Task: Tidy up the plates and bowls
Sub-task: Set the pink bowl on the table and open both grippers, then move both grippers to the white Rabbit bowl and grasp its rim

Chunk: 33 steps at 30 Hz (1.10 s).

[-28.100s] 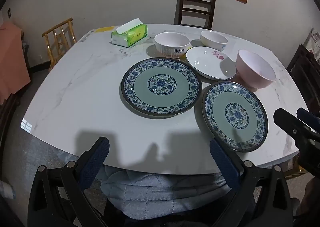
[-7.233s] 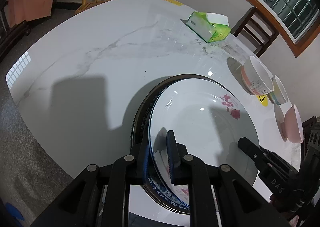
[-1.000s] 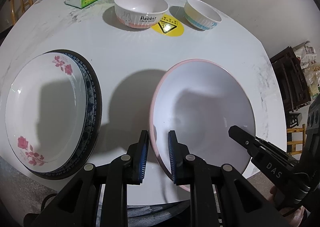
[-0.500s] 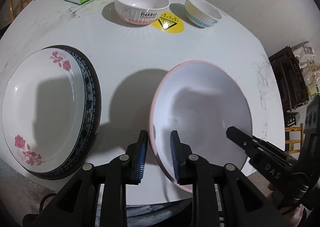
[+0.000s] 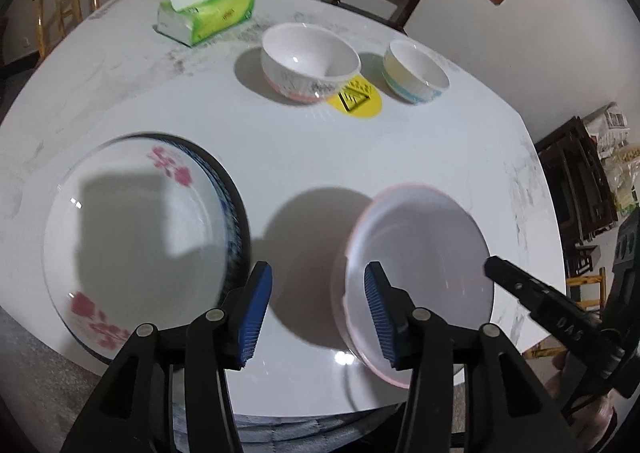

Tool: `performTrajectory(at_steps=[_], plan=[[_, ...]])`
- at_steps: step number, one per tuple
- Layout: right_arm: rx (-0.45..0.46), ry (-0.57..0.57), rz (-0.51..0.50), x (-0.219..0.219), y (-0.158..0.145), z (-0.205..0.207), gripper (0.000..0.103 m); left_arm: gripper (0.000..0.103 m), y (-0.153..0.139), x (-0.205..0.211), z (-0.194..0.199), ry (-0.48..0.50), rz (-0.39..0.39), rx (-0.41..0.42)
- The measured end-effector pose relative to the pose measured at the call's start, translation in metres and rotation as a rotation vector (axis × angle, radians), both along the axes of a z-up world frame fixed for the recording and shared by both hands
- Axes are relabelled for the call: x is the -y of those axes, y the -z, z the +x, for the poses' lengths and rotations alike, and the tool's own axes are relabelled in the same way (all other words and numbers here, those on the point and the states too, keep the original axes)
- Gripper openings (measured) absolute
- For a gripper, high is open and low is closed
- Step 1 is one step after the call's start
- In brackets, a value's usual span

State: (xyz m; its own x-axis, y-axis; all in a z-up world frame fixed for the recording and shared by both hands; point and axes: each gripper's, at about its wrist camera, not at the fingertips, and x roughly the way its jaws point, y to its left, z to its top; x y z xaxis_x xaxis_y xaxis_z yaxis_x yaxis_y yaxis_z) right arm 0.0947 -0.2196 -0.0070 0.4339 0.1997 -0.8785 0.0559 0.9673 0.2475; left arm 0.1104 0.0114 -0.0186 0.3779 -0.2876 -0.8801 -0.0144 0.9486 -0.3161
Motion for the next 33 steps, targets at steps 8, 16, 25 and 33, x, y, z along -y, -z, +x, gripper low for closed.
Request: performTrajectory(at_steps=[8,16,25,33], plan=[[0.031,-0.057,0.01,-0.011,-0.02,0.023,0.033,0.045,-0.012,-0.031,0.019,-0.067,0.06,0.028],[0.031,-0.107,0.048,-0.034,-0.027,0.059,0.033,0.045,-0.021,-0.057,0.055,-0.119,0.098,0.053],[0.052,-0.139,0.052,-0.075,-0.029,0.109,0.033,0.045,-0.023,-0.066,0.111,-0.146,0.074,0.081],[0.022,-0.123,0.037,-0.1,-0.012,0.16,0.033,0.045,-0.004,-0.063,0.157,-0.134,0.058,0.045]])
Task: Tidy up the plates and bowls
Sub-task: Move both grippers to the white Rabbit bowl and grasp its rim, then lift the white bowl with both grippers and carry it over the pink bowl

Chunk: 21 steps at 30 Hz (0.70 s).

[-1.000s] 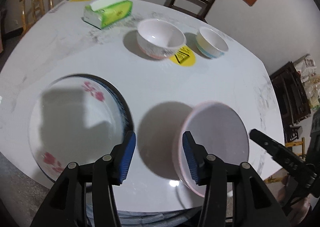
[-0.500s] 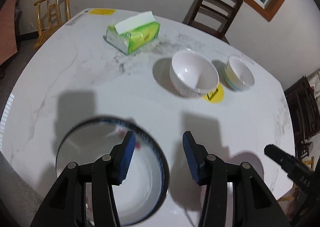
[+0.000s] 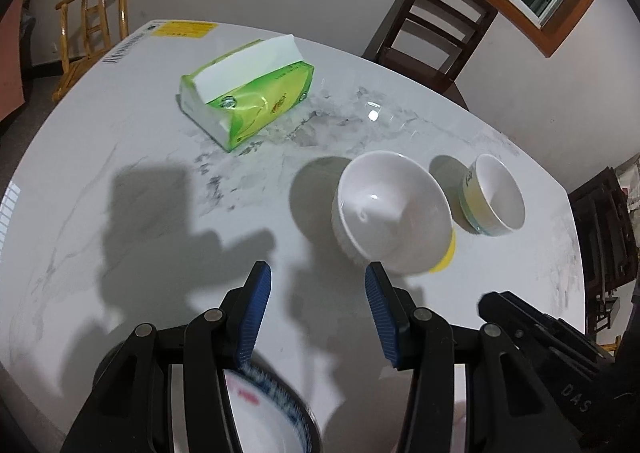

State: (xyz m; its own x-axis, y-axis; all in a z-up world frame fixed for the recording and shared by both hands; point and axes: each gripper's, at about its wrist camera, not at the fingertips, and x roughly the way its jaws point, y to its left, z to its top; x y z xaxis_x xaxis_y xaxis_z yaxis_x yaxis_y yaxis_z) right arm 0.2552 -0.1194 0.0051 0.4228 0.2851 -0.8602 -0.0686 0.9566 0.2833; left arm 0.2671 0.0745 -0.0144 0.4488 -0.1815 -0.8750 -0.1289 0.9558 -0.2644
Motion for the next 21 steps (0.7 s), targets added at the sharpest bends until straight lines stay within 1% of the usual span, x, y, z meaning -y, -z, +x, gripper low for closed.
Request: performTrajectory(at_steps=[7,12,15,17,19,21], plan=[[-0.03,0.037,-0.018,-0.01,0.018,0.039,0.033,0.045,0.016,-0.001,0.032,-0.012,-0.021,-0.017],[-0.055,0.058,-0.048,-0.015,0.032,0.059,0.033,0.043,0.027,-0.001,0.048,-0.02,-0.012,-0.042],[-0.071,0.065,-0.07,-0.016,0.04,0.067,0.033,0.043,0.034,0.003,0.056,-0.006,-0.01,-0.054],[-0.076,0.074,-0.073,-0.016,0.045,0.071,0.033,0.042,0.039,0.005,0.06,-0.003,-0.001,-0.06],[-0.085,0.079,-0.083,-0.016,0.05,0.075,0.033,0.035,0.046,0.008,0.064,0.006,0.001,-0.075],[-0.088,0.08,-0.083,-0.016,0.052,0.076,0.033,0.031,0.052,0.009,0.066,0.012,-0.009,-0.089]])
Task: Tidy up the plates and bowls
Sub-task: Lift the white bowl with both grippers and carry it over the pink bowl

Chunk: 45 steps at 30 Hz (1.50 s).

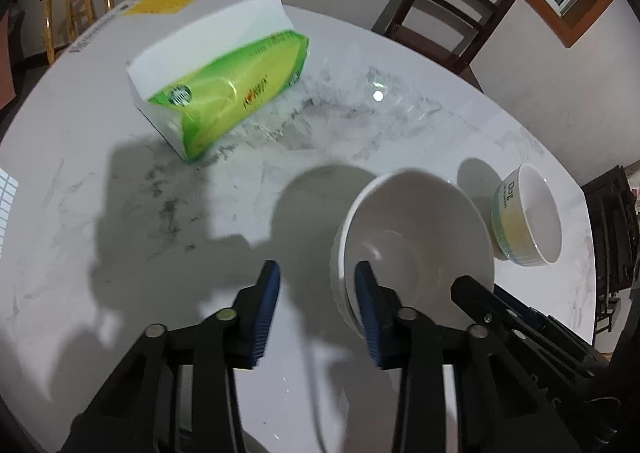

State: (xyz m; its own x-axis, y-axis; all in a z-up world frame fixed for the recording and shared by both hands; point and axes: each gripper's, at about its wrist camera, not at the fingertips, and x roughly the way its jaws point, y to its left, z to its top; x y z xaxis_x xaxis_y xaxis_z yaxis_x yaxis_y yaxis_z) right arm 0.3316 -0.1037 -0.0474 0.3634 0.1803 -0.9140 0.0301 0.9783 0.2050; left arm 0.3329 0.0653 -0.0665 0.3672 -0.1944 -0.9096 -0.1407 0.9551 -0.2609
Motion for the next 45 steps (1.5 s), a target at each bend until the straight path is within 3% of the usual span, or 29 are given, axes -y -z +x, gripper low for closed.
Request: performTrajectory(at_steps=[2,6,9,22,33,45], plan=[[0.001,-0.004,-0.008,-0.001,0.002,0.002,0.032,0.031,0.004,0.0,0.001,-0.003,-0.009,-0.006],[-0.004,-0.015,-0.011,-0.002,0.008,0.005,0.017,0.021,0.006,0.004,0.002,0.011,-0.032,-0.001],[-0.004,-0.012,-0.011,-0.004,0.01,0.006,0.015,0.012,0.005,0.007,0.002,0.02,-0.047,0.004],[-0.015,-0.037,-0.008,-0.008,0.002,-0.011,0.014,0.012,-0.002,0.004,-0.017,0.026,-0.03,-0.003],[-0.012,-0.095,-0.005,-0.028,-0.017,-0.056,0.014,0.012,-0.029,-0.01,-0.068,-0.004,0.023,0.025],[0.026,-0.126,-0.017,-0.029,-0.059,-0.112,0.014,0.012,-0.068,-0.004,-0.13,0.015,0.043,0.059]])
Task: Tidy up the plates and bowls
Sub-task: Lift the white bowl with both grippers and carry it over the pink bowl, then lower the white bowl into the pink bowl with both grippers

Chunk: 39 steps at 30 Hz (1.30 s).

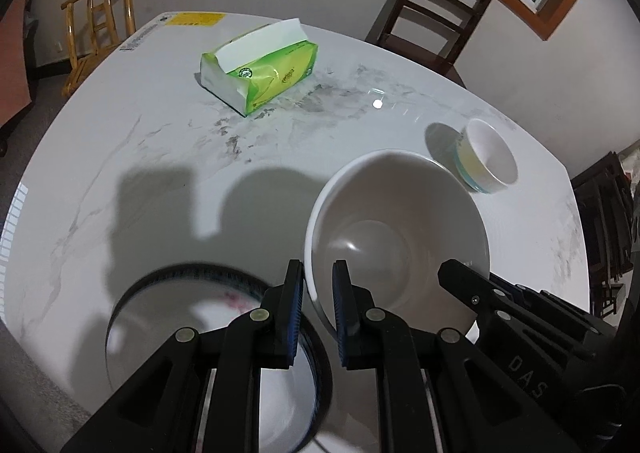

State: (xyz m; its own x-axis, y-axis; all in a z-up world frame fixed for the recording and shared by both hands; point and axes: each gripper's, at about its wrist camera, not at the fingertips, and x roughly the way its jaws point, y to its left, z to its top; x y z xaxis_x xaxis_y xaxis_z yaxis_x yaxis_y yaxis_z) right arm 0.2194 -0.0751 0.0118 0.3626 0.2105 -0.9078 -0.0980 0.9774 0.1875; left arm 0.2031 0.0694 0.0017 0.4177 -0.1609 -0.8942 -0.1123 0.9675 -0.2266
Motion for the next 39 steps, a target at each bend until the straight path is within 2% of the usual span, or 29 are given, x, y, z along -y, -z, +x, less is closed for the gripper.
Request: performTrajectory(at_steps=[11,16,21,28,39], plan=[[0.059,0.027,-0.031,0.034,-0.038,-0.061,0.015,0.012,-0.026,0.037,-0.045,0.062,-0.017,0.016],[0.071,0.055,-0.041,0.057,-0.043,-0.088,0.015,0.012,-0.029,0.059,-0.064,0.11,-0.026,0.017],[0.045,0.083,-0.041,0.08,-0.031,-0.107,0.015,0.012,-0.021,0.083,-0.077,0.153,-0.013,-0.001],[-0.019,0.121,-0.029,0.108,-0.004,-0.115,0.015,0.012,0.007,0.108,-0.084,0.195,0.008,-0.07],[-0.089,0.128,-0.006,0.121,0.023,-0.118,0.016,0.012,0.03,0.123,-0.082,0.215,0.049,-0.132]])
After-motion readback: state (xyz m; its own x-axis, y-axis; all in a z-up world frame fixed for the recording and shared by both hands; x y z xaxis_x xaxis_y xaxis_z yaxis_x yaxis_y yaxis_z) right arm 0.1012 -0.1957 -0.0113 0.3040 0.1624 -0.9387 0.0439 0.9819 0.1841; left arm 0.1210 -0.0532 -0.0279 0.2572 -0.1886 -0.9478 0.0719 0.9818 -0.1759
